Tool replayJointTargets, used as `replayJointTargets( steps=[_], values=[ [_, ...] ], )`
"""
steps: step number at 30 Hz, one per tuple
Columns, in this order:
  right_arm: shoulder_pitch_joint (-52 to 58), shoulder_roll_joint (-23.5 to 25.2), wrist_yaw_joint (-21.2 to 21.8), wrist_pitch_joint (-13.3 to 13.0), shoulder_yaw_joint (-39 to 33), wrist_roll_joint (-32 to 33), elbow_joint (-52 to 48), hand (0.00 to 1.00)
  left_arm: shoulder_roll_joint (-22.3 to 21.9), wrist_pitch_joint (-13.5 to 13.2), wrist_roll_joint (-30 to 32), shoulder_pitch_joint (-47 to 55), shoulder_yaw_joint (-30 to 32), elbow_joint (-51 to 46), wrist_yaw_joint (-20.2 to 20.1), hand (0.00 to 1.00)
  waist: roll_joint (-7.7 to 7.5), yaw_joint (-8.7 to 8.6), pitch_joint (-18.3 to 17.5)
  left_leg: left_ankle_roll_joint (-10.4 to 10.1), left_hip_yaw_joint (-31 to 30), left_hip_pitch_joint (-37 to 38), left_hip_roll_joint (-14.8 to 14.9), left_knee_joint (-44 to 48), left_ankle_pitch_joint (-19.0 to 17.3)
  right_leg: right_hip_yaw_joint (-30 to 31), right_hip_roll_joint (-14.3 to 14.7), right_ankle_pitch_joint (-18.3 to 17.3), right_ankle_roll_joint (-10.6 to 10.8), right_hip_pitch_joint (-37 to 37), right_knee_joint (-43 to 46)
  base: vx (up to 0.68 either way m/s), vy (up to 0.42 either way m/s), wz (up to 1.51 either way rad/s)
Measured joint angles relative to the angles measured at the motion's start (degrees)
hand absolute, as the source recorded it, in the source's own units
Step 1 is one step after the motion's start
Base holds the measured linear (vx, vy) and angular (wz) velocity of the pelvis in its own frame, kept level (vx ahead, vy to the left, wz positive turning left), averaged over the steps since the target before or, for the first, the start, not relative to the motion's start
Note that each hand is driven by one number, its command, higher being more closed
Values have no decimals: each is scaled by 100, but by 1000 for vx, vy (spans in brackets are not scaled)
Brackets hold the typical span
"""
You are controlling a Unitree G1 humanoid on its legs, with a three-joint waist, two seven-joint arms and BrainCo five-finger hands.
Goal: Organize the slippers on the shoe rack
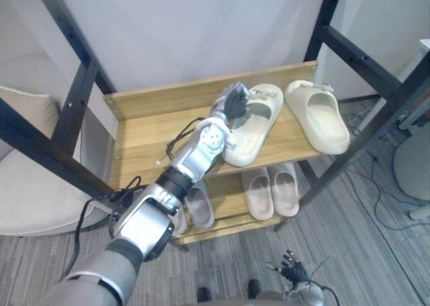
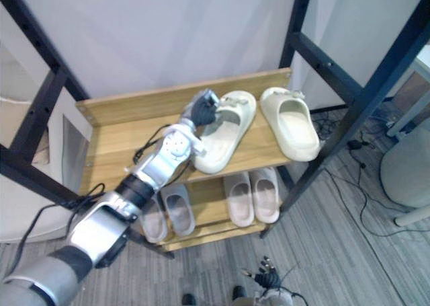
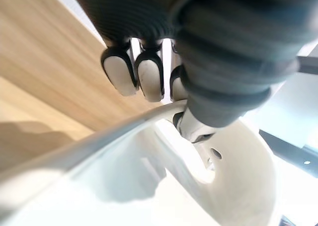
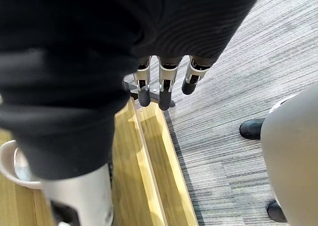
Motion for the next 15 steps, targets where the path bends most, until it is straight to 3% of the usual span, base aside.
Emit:
replayJointTargets(
  steps=[8, 9, 15],
  values=[
    [8, 1, -17, 12, -38, 53, -30, 0, -122, 23, -157, -85, 168, 334, 115, 100, 42, -4, 11, -4, 106, -22, 13, 0, -2, 58, 34, -2, 1, -64, 16, 1, 1, -5],
    [10, 1, -20, 11, -39, 53, -33, 0, -128, 38, -170, -97, 201, 386, 115, 0, 50, -5, 12, -4, 107, -26, 18, 0, -2, 68, 13, -3, 2, -69, 16, 0, 0, 0],
    [17, 0, -52, 12, -48, 53, -55, 0, -239, 60, -214, -146, 397, 385, 120, 0, 60, -1, 8, -3, 102, -123, 20, 1, -1, 51, 5, -14, 14, -176, 54, 0, 0, 0]
  ],
)
